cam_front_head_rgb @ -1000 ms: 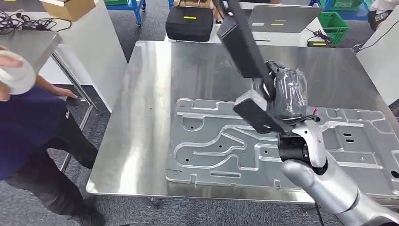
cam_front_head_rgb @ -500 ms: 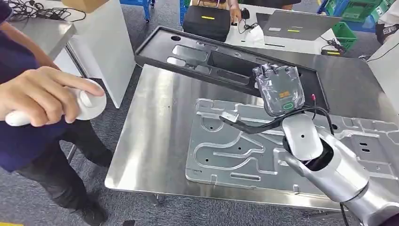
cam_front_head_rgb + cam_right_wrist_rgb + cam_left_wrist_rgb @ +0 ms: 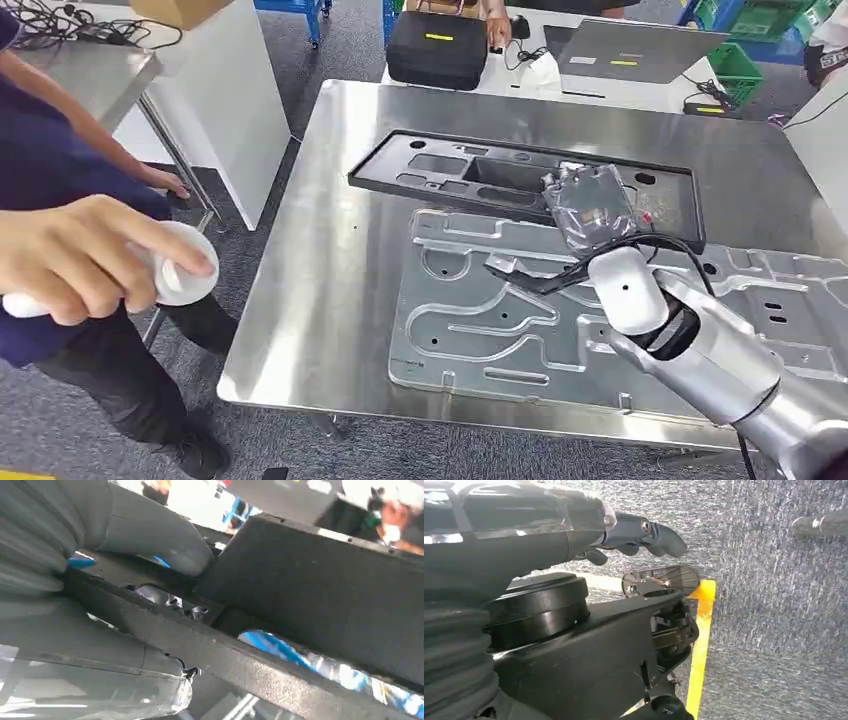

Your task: Take the parts from the cabinet and place them on the table.

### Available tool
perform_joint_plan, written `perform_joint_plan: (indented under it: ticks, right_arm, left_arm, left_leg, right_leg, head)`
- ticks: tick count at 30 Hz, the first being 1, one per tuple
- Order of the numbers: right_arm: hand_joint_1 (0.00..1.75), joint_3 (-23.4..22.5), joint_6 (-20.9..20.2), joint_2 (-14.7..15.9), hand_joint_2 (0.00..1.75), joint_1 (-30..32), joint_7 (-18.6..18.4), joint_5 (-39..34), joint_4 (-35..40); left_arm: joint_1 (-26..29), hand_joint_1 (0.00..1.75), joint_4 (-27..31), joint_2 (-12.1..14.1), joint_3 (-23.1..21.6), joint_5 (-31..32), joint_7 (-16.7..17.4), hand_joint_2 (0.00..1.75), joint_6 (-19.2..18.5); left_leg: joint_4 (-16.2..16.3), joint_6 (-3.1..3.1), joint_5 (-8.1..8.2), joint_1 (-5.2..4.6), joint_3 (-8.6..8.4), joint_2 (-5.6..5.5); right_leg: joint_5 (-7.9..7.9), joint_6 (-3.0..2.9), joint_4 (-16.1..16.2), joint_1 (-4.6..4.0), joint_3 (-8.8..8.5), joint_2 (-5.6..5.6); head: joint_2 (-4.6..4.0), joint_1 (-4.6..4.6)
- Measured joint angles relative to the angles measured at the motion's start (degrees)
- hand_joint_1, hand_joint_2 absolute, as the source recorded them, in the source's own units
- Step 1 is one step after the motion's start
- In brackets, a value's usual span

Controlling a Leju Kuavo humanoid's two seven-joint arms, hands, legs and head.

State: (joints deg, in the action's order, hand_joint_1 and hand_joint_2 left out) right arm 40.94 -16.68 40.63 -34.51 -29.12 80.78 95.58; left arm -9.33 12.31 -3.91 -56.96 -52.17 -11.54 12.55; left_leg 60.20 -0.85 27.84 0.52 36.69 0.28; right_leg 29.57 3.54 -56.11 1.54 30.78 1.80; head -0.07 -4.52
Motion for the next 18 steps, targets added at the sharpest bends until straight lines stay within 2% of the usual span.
perform_joint_plan:
  ticks: [6, 10, 11, 16, 17, 18]
  right_arm:
    - [1.75, -1.03, 0.29, 1.38, 1.75, 1.84, -3.67, -6.21, -2.82]
    - [1.75, -1.05, 1.31, 1.57, 1.75, 2.3, -4.26, -7.17, -3.95]
    - [0.0, -1.05, 1.38, 1.57, 0.0, 2.3, -4.28, -7.3, -4.17]
    - [0.0, -1.01, 1.8, 1.53, 0.0, 1.93, -4.35, -8.24, -4.98]
    - [0.0, -0.96, 1.9, 1.48, 0.0, 1.85, -4.41, -8.37, -5.11]
    - [0.0, -0.94, 2.04, 1.38, 0.0, 1.61, -4.48, -8.78, -5.27]
  left_arm:
    - [-0.03, 0.0, 0.0, 0.0, -0.39, 1.18, -0.53, 1.75, -0.74]
    - [-0.24, 0.0, 0.0, 0.02, -0.92, 2.82, -1.44, 1.75, -1.55]
    - [-0.32, 0.0, 0.0, 0.07, -1.18, 2.86, -1.49, 1.75, -1.72]
    - [-0.48, 0.0, 0.0, 0.11, -1.84, 3.21, -1.51, 1.75, -1.84]
    - [-0.54, 0.0, 0.0, 0.11, -1.84, 3.08, -1.55, 0.0, -1.84]
    - [-0.59, 0.0, 0.0, 0.11, -1.84, 2.78, -1.6, 0.0, -1.81]
  left_leg:
    - [-0.04, 0.01, -0.01, 0.01, 0.0, -0.21]
    - [-0.04, 0.02, -0.01, 0.01, 0.0, -0.18]
    - [-0.04, 0.02, -0.01, 0.01, 0.0, -0.17]
    - [-0.05, 0.01, -0.01, 0.0, 0.0, 0.0]
    - [-0.05, 0.0, -0.02, 0.01, 0.0, 0.04]
    - [-0.05, 0.0, -0.02, 0.0, -0.01, 0.11]
  right_leg:
    - [0.07, -0.01, -0.04, 0.0, -0.03, 0.09]
    - [0.08, -0.01, -0.05, 0.0, -0.03, 0.09]
    - [0.08, -0.01, -0.05, 0.0, -0.03, 0.09]
    - [0.08, -0.01, -0.07, 0.0, -0.04, 0.09]
    - [0.08, -0.01, -0.07, 0.0, -0.04, 0.09]
    - [0.08, -0.01, -0.07, 0.0, -0.03, 0.08]
  head:
    - [0.02, -0.07]
    - [0.0, -0.07]
    - [0.0, -0.04]
    - [0.0, -0.07]
    - [0.0, -0.06]
    - [0.0, -0.15]
